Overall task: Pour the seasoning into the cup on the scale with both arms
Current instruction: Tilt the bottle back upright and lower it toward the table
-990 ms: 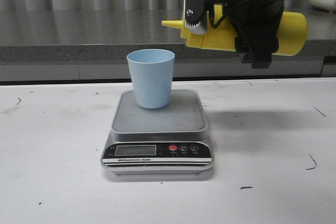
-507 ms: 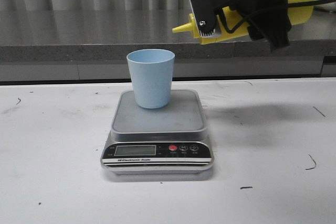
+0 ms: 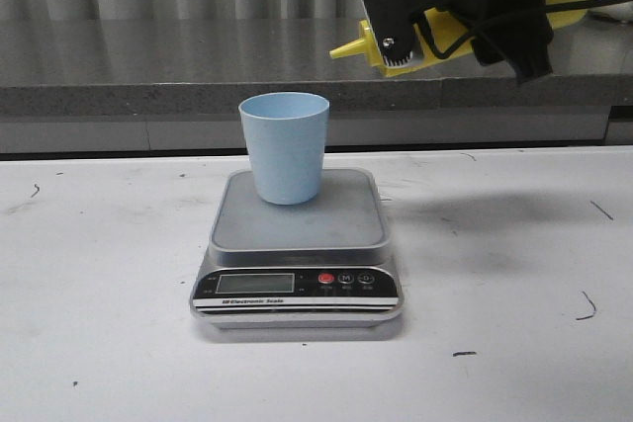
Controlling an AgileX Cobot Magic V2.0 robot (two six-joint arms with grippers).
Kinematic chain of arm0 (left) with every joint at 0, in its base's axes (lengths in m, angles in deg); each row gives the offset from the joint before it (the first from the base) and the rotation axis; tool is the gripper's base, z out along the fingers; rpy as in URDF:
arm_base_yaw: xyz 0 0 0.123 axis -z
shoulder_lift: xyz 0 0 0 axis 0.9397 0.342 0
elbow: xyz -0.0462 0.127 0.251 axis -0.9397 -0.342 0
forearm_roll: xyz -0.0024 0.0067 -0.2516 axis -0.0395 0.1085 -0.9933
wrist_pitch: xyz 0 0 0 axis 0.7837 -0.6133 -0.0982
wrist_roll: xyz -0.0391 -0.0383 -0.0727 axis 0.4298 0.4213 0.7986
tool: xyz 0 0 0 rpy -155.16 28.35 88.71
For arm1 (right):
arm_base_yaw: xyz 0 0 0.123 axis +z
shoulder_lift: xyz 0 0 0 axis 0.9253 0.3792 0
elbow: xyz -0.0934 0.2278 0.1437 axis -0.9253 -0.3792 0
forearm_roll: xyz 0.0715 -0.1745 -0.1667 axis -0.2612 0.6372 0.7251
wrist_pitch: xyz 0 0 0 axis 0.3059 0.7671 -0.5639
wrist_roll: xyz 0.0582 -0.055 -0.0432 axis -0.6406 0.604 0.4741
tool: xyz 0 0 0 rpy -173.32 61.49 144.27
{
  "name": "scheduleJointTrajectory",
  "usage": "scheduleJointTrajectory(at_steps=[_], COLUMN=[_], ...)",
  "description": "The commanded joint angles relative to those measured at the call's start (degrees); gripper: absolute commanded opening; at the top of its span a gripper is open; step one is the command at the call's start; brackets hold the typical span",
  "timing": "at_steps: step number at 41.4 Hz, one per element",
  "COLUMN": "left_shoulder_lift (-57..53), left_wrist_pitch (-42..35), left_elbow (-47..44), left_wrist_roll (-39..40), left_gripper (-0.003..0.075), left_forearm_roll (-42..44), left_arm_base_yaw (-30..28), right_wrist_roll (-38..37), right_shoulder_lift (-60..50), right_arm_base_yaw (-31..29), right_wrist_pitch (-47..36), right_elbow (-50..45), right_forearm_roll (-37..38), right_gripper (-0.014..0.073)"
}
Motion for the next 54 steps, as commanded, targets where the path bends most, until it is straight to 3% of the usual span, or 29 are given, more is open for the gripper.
scheduleJointTrajectory(at_steps=[1,11,19,30,41,47,54], left_shoulder_lift=[0.22,0.22,0.22,0.22,0.22,0.22,0.22], left_wrist_pitch=[-4.11,-4.11,-4.11,-4.11,-4.11,-4.11,-4.11], left_elbow=[1.53,1.53,1.53,1.53,1.53,1.53,1.53], left_wrist_roll=[0.39,0.39,0.39,0.39,0.39,0.39,0.39], left_gripper=[0.0334,0.0334,0.0334,0.0334,0.0334,0.0334,0.0334], left_forearm_roll=[-0.36,-0.36,-0.36,-0.36,-0.36,-0.36,-0.36], left_arm_base_yaw=[0.13,0.13,0.13,0.13,0.13,0.13,0.13], right_wrist_roll=[-0.03,-11.95,-21.77,-25.75,-30.33,-35.74,-36.40], right_shoulder_lift=[-2.92,-2.92,-2.92,-6.59,-16.77,-19.65,-19.47], right_arm_base_yaw=[0.12,0.12,0.00,-1.62,-10.94,-17.47,-22.73], right_wrist_pitch=[1.45,-0.12,-1.35,-4.62,-25.71,-42.31,-61.91], right_elbow=[2.13,2.08,2.08,1.49,-9.44,-18.73,-28.39], right_forearm_roll=[5.13,1.53,-8.90,-24.33,-37.72,-38.57,-39.02], right_gripper=[0.0321,0.0321,0.0321,0.0321,0.0321,0.0321,0.0321])
